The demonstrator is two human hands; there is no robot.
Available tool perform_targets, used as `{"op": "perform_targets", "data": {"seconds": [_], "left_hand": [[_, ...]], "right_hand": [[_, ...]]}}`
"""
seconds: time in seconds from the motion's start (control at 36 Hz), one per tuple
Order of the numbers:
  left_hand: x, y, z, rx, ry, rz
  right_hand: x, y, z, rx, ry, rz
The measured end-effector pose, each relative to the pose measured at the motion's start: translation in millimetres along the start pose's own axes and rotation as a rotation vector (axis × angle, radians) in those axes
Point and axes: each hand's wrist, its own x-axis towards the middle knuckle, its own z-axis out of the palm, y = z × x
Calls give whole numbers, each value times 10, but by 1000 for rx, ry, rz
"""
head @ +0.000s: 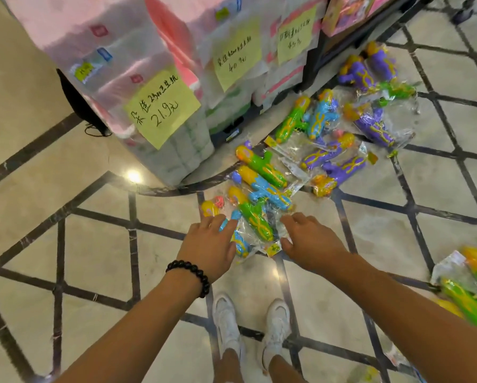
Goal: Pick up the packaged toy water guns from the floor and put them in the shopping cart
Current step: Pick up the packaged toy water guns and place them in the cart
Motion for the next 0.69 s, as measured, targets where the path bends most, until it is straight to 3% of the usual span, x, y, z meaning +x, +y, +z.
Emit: {"op": "perform_targets", "data": {"seconds": [0.39,0.58,0.69], "left_hand": [[1377,-790,2749,3,-191,-52],[2104,-1070,3965,-40,-152,-155],[2496,-1180,4619,-113,-134,-307]], "right_hand": [[1866,397,2449,12,-148,32],[2806,797,3440,5,-113,23],[3266,1071,3996,17,-121,11]]}}
